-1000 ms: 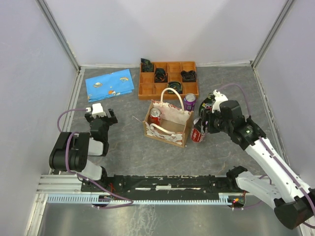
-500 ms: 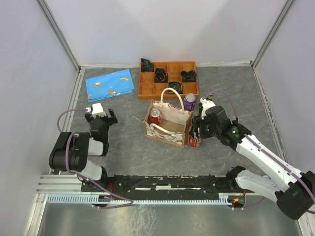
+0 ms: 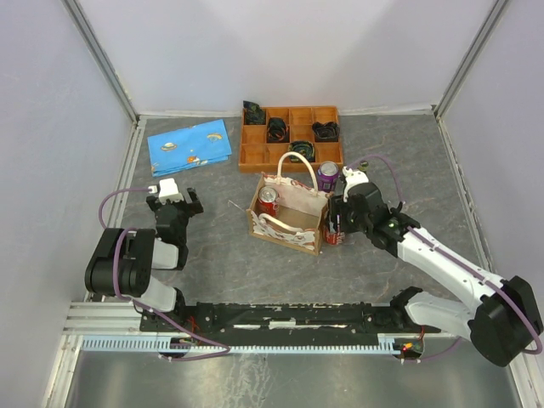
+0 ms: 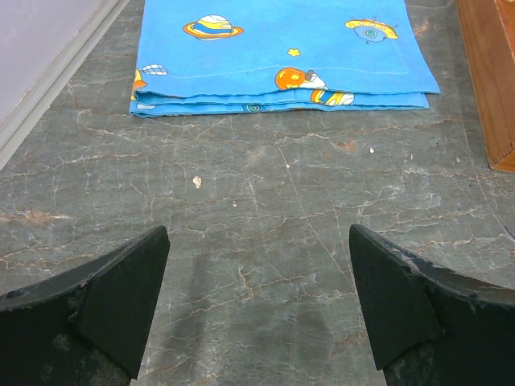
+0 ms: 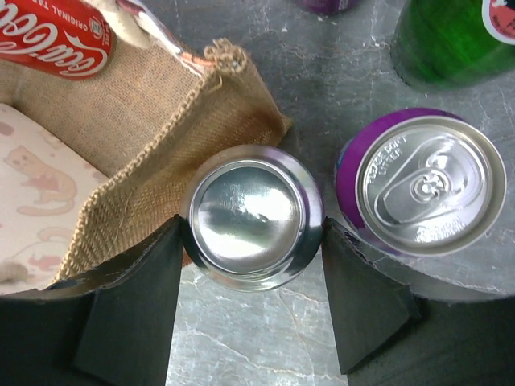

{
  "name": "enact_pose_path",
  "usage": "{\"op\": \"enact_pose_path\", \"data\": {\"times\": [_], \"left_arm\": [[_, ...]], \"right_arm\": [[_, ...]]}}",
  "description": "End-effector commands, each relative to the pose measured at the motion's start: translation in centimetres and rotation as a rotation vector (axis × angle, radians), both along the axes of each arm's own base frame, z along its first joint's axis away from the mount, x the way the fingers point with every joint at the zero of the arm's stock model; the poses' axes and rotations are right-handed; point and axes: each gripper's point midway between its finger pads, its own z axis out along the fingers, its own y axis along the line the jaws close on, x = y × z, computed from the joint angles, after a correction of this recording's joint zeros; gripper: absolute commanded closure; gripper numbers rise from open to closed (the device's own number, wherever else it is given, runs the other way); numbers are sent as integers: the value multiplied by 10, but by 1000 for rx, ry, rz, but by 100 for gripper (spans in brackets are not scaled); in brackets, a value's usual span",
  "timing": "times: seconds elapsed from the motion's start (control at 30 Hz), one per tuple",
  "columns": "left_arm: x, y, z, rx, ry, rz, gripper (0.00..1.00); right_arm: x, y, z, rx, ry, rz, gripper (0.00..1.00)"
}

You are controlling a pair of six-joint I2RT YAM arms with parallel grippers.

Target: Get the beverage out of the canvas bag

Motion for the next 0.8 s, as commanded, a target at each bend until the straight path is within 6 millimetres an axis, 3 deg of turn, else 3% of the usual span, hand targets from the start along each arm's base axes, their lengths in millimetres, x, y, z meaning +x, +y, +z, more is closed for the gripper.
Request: {"op": "enact_pose_path", "data": {"times": [0.0,0.23,0.47,0.53,0.63,0.77], "left_arm": [[8,2,16,3,-57,10,1],[8,2,16,4,-56,11,1],[8,2,16,3,-57,9,1],[8,2,16,3,-56,11,1],[8,2,15,3,-55,10,1],[8,2,16,3,-56,10,1]], "right_arm": [[29,19,29,98,-154,-9,100],[22,16,9,77,-110,1,100],[-2,3,-6,30,-15,-4,100],[-9,-2,-7,11,7,-1,91],[-16,-6,-8,-10,34,2,65],[-19,-10,-10,-32,57,4,41]]}}
